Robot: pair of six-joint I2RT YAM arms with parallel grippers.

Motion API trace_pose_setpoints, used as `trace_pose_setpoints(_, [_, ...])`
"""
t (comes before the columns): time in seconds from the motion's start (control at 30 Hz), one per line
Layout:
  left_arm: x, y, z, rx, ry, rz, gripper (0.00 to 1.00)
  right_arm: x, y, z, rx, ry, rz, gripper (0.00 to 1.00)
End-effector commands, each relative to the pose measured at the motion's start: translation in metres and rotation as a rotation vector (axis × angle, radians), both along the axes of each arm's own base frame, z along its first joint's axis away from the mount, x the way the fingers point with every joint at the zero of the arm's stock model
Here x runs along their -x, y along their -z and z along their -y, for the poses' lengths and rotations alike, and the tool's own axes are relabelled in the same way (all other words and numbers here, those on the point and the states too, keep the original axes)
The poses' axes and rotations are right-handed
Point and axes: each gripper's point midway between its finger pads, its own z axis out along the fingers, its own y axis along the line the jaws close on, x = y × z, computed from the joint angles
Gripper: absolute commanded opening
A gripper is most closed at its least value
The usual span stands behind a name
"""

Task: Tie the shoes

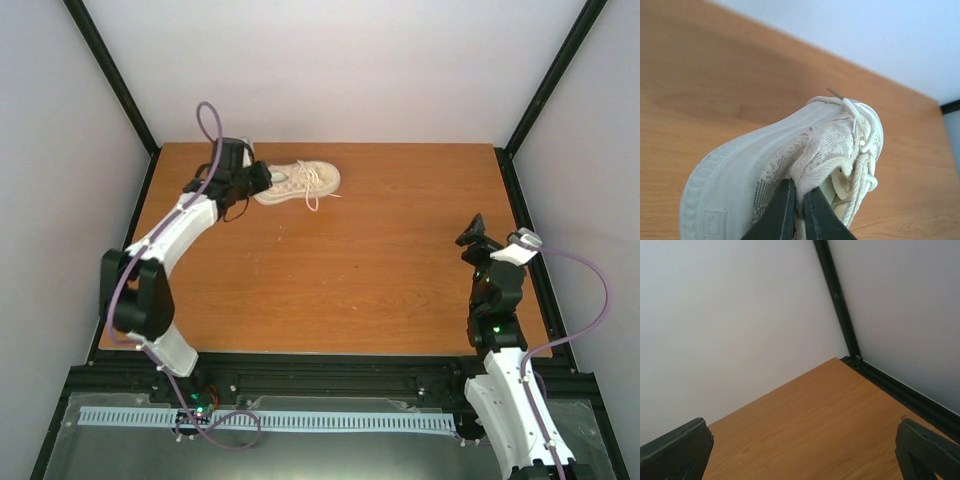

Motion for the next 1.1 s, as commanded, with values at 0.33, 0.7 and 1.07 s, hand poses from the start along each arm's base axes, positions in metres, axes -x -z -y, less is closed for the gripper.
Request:
trace_pose_setpoints(0.33, [0.076, -0.191, -0.121, -0.226, -0.306, 0.359, 0.01, -0.008, -0.016, -0.023, 0.061, -0.14, -0.017, 1.0])
trace_pose_setpoints(0.7, [0.138, -0.065, -0.11, 0.002, -0.332, 0.209, 0.01, -0.024, -0.004, -0.026, 0.061, -0.156, -0.081, 1.0])
trace_pose_setpoints(1.07, [0.176, 0.011, -0.063, 0.15, -0.244, 0.051, 0.01, -0.035, 0.005, -0.033, 0.075, -0.193, -0.123, 1.0])
